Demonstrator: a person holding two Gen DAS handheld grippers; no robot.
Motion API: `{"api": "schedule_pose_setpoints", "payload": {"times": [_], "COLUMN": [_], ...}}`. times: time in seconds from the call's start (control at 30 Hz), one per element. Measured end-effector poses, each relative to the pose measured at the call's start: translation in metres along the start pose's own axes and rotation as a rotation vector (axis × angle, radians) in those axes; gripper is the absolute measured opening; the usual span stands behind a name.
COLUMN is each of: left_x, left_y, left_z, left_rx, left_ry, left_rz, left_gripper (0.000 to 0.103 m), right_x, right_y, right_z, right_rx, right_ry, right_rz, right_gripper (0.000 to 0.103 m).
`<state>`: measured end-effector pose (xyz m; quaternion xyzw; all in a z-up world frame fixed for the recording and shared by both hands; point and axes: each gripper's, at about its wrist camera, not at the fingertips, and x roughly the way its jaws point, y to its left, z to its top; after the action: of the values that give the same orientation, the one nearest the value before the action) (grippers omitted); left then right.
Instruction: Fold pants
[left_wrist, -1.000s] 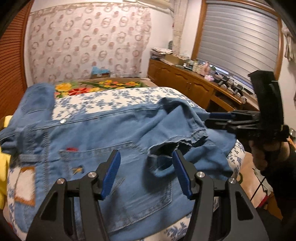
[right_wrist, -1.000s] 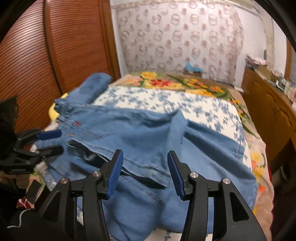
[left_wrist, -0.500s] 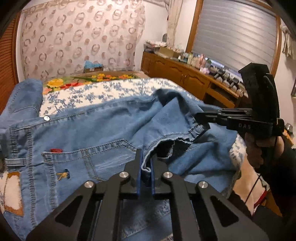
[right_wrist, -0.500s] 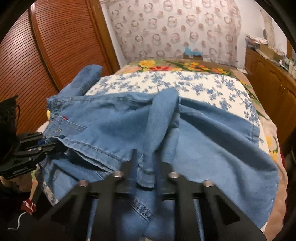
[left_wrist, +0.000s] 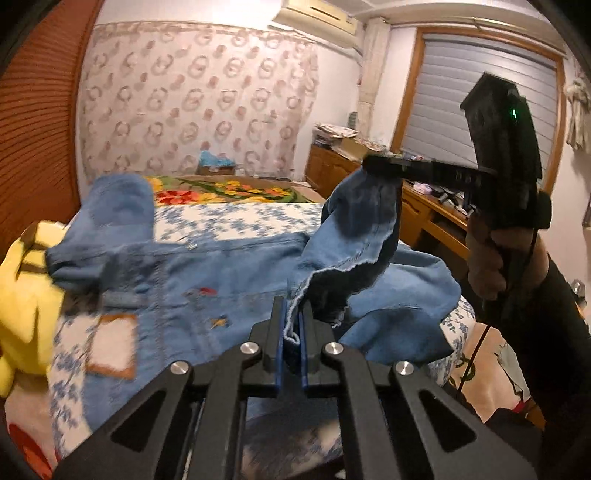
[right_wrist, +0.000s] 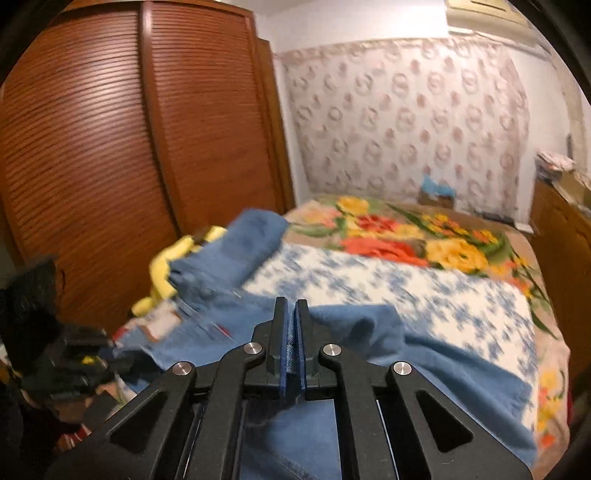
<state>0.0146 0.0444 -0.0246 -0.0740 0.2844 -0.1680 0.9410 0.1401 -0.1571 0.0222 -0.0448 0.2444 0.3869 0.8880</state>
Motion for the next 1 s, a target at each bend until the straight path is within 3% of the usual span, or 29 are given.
{"api": "schedule_pose_setpoints", "payload": {"times": [0.23, 0.57, 0.87, 1.0], "left_x": [-0.018, -0.022, -0.026, -0.033], "left_y": [0.039, 0.066, 0.083, 0.087], "left_z": [-0.018, -0.040, -0.050, -0.049], "left_rx": [-0.057, -0.107, -0.118, -0.126], "left_ry": [-0.002, 0.003, 0.024, 0.002], "left_rz": [0.078, 0.123, 0.187, 0.193], "left_gripper": [0.003, 0.003, 0.018, 0.018], "right_x": [0.047, 0.124, 0.176, 0.193], "right_y": [0.051, 0.093, 0.118, 0.123], "right_z": [0.031, 0.043, 0.043, 0.035], "right_rx": [-0.095, -0.175, -0.207, -0.223], "right_ry": [0.024, 0.094, 0.148, 0.185], "right_rz": [0.057, 0.037, 0.045, 0.024], "right_gripper": [0.001, 0.000, 0.000, 0.000]}}
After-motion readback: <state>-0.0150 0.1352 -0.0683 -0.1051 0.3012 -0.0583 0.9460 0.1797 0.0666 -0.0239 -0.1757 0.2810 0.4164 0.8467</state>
